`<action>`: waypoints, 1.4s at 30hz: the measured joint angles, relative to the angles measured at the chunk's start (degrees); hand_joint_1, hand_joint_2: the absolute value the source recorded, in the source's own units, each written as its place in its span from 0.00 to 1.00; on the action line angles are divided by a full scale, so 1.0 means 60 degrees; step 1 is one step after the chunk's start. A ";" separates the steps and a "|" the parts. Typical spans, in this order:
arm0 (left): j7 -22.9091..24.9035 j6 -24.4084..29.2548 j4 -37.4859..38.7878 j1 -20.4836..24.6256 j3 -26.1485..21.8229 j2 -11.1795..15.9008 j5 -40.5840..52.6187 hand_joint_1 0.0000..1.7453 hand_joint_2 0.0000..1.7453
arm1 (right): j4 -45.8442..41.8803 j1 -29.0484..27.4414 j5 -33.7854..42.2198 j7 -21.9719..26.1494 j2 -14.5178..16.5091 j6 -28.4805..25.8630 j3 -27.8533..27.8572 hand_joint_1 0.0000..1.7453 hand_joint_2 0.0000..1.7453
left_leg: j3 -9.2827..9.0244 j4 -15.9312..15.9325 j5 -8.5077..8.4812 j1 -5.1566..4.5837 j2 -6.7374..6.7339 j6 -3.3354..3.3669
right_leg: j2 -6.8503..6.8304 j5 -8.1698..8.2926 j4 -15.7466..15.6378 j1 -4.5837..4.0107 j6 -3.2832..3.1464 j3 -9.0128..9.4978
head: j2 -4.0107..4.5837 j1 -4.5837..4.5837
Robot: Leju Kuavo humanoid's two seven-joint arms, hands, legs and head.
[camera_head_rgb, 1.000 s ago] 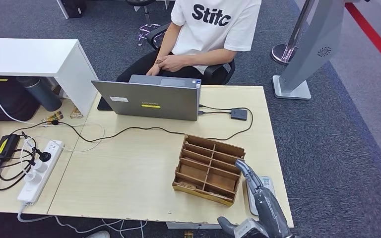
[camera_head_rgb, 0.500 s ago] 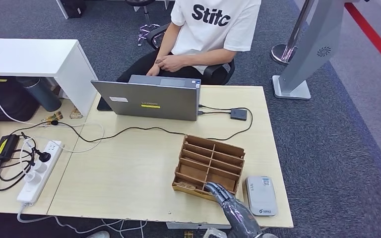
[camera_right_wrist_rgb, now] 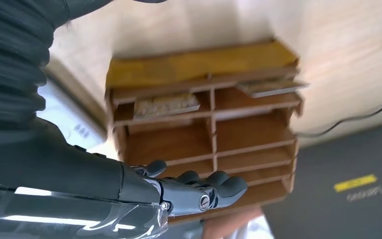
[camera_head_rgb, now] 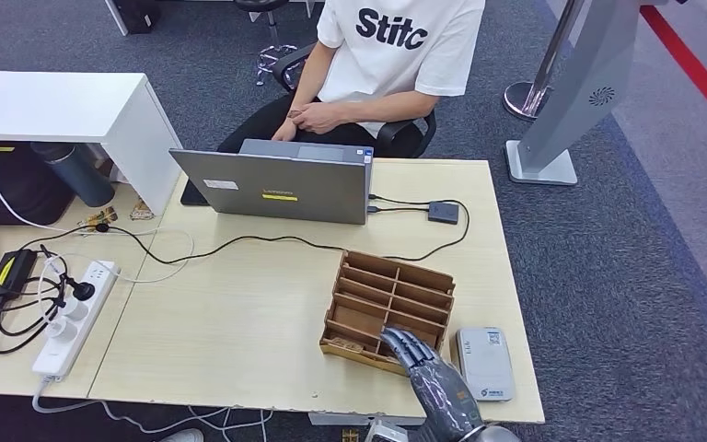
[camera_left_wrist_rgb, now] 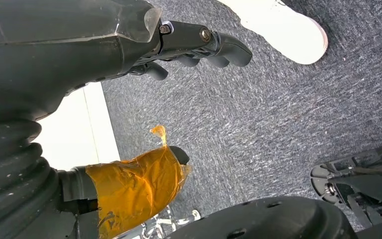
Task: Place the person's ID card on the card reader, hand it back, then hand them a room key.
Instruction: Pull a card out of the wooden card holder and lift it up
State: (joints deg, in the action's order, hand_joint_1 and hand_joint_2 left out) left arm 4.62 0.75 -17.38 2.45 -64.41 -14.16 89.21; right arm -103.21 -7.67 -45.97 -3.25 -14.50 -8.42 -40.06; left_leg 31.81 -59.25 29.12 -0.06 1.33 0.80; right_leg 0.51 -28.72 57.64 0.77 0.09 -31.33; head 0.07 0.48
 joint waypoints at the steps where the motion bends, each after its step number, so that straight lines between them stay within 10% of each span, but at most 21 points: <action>1: 0.0001 0.0005 0.0008 0.0000 0.0000 0.0000 0.0005 0.00 1.00 | 0.0000 0.0001 -0.0351 -0.0111 0.0004 -0.0181 0.0000 0.00 1.00 | 0.0000 0.0000 0.0000 0.0000 0.0000 0.0000 | 0.0000 0.0000 0.0000 0.0000 0.0000 0.0000 | 0.0000 0.0000; 42: 0.0116 0.0082 0.0041 0.0017 0.0000 -0.0015 0.0126 0.00 1.00 | 0.0341 -0.0005 -0.2181 -0.0638 0.0187 -0.1485 0.0004 0.00 1.00 | 0.0000 0.0000 0.0000 0.0000 -0.0001 0.0000 | 0.0000 0.0000 0.0000 0.0000 0.0000 -0.0001 | 0.0000 -0.0001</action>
State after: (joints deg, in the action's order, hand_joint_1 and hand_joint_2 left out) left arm 5.31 1.24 -17.14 2.55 -64.41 -14.26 89.97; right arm -101.16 -7.70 -59.06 -7.08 -13.38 -17.33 -40.04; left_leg 31.81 -59.25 29.12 -0.07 1.33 0.80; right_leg 0.51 -28.72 57.64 0.77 0.09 -31.34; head 0.07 0.47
